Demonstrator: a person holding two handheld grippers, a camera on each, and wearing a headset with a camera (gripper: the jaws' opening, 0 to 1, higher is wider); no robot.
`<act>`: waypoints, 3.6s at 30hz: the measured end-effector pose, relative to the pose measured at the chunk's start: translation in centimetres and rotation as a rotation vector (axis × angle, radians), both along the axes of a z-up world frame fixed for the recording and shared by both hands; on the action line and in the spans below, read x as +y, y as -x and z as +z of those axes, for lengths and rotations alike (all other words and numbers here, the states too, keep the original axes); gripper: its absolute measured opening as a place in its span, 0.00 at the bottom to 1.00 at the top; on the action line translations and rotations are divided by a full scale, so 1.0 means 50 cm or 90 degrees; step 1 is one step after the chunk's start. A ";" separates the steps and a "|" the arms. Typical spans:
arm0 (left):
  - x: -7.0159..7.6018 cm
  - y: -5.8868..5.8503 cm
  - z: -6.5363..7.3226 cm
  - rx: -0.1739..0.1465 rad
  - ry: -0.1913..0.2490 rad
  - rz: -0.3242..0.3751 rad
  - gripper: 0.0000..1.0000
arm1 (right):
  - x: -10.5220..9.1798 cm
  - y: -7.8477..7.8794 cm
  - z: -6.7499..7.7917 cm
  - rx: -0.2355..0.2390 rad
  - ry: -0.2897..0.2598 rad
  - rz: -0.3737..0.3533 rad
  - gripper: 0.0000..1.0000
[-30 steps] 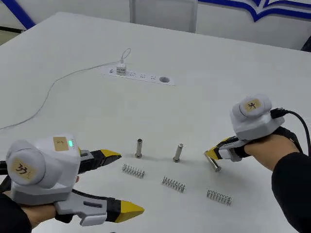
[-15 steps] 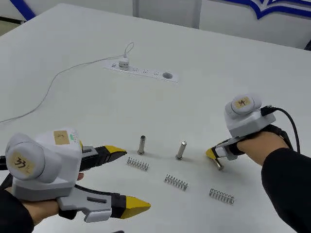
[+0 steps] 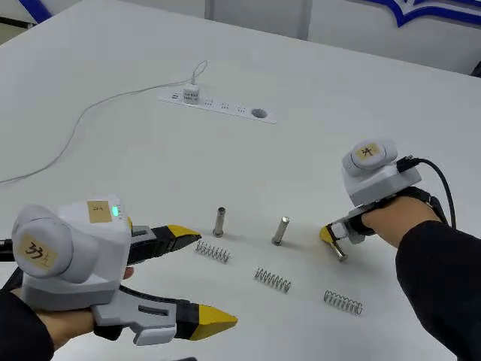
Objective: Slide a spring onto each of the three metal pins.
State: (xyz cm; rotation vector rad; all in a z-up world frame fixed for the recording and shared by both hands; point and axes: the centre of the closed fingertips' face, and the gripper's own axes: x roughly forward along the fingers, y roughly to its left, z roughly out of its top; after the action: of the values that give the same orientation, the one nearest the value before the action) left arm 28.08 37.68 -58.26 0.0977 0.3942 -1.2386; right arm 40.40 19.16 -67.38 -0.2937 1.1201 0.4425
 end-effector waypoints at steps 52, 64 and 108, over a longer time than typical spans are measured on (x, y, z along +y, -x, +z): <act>0.000 0.007 -0.027 -0.006 -0.043 -0.017 0.73 | -0.025 0.067 0.094 -0.134 -0.069 -0.067 0.09; -0.001 0.008 -0.033 -0.004 -0.053 -0.016 0.73 | -0.024 0.078 0.095 -0.138 -0.091 -0.070 0.09; -0.017 0.030 -0.045 0.007 -0.066 -0.053 0.73 | 0.051 0.221 0.071 -0.093 -0.064 0.222 0.18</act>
State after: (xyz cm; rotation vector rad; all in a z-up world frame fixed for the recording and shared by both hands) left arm 26.58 36.85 -60.49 0.1973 0.4670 -1.3004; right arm 29.35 21.72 -63.84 -0.4293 0.9017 0.7713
